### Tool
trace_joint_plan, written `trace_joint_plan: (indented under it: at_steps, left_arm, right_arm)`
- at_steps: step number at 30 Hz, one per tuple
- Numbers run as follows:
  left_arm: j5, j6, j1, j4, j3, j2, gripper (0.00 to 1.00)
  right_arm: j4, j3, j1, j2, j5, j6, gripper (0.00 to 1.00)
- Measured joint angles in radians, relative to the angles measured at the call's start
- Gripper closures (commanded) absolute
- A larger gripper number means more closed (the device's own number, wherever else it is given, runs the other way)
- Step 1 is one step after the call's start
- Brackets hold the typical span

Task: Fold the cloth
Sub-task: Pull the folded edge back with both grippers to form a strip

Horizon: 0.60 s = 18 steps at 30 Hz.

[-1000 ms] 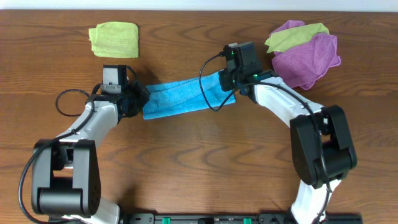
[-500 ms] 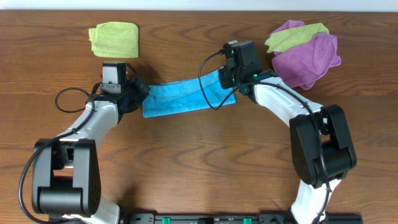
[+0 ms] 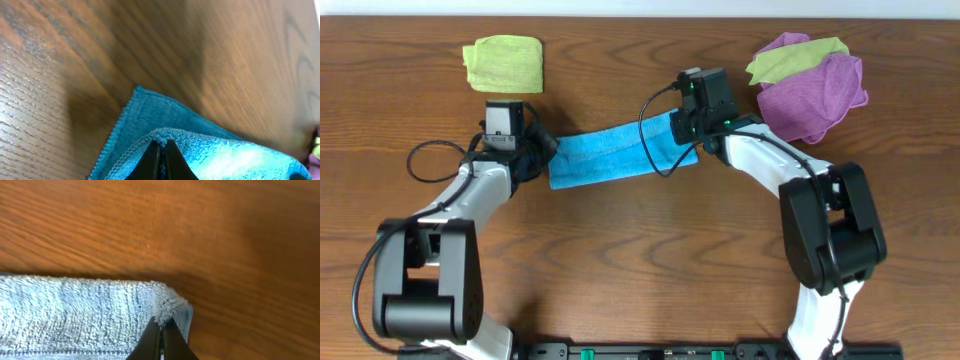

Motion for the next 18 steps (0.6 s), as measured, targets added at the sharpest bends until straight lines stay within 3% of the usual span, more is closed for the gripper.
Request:
trace_joint_plan:
  at_steps: [3, 7, 10, 18]
  left_arm:
    - [-0.005, 0.0, 0.0, 0.0, 0.0, 0.029, 0.91]
    - [-0.014, 0.018, 0.0, 0.003, 0.0, 0.039, 0.65]
    - [-0.016, 0.033, 0.004, 0.005, 0.0, 0.039, 0.52]
    - [-0.014, 0.063, 0.042, 0.002, 0.0, 0.02, 0.34]
  right_arm:
    - [-0.011, 0.0, 0.0, 0.005, 0.0, -0.001, 0.89]
    - [-0.036, 0.001, 0.0, 0.005, 0.002, -0.005, 0.6]
    - [-0.071, 0.001, 0.0, 0.005, 0.005, -0.012, 0.48]
    - [-0.14, 0.001, 0.0, -0.026, 0.004, 0.005, 0.41]
